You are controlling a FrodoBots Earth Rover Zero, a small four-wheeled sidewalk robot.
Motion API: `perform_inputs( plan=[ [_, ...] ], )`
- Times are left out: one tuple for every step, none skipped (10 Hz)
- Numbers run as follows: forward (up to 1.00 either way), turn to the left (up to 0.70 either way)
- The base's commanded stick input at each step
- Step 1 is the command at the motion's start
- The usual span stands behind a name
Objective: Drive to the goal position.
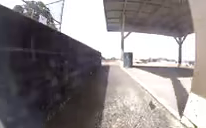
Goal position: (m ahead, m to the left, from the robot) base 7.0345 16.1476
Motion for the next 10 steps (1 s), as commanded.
perform_inputs(
  plan=[
    [0.85,0.00],
    [0.85,0.00],
    [0.85,0.00],
    [0.85,0.00],
    [0.85,0.00],
    [0.85,-0.12],
    [0.85,-0.28],
    [0.85,-0.34],
    [0.85,-0.34],
    [0.85,-0.26]
  ],
)
